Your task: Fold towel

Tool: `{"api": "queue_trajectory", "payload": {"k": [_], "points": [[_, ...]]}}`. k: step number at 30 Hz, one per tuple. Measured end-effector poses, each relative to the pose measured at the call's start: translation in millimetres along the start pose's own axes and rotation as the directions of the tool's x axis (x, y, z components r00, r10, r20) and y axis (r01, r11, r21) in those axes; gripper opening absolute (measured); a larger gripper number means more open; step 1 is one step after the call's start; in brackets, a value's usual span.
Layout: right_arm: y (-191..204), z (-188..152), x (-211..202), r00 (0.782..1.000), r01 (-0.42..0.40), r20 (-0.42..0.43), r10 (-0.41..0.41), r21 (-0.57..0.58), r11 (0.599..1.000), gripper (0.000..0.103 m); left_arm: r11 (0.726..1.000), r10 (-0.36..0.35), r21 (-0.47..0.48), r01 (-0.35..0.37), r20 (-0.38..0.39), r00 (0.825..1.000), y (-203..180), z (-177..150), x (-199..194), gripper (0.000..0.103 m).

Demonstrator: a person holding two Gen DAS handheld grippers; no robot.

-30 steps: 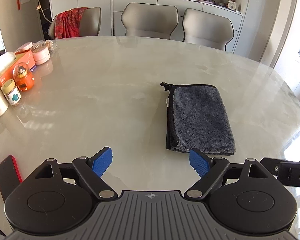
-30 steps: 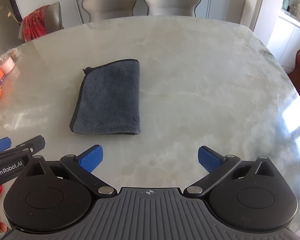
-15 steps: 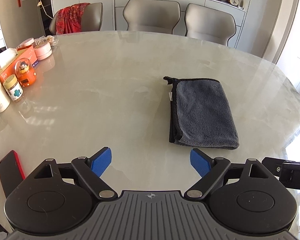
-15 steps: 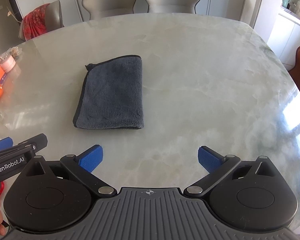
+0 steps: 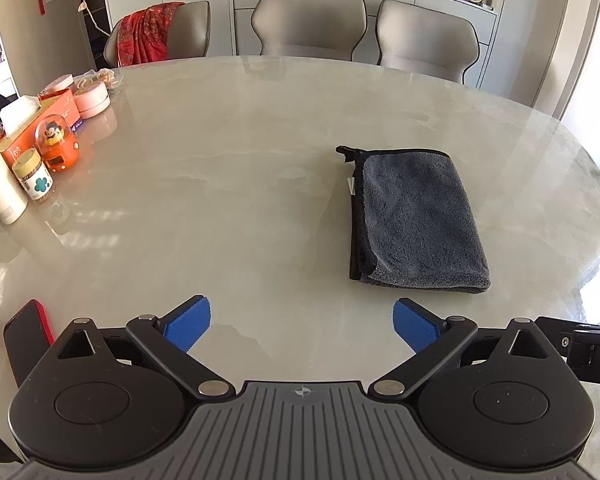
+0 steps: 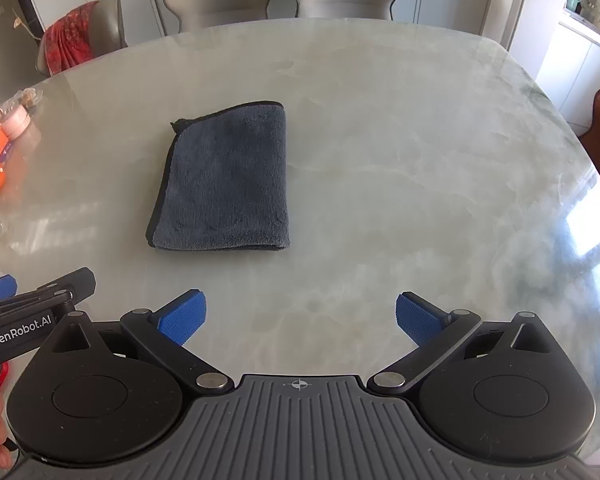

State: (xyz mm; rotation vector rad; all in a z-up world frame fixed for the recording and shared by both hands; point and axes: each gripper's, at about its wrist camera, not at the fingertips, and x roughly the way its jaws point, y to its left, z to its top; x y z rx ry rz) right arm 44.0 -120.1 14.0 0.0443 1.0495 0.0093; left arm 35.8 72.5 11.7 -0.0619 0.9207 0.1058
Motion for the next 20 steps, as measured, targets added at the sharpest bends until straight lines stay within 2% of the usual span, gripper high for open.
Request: {"api": "queue_trajectory", "payload": {"k": [20], "points": [[2.5,0.5,2.4,1.0,0.001,-0.008,-0.001,-0.006,1.0,0.102,1.0,0.016,0.015,-0.017,0.007,1.0,-2.3,1.2,0.2,0.103]]}}
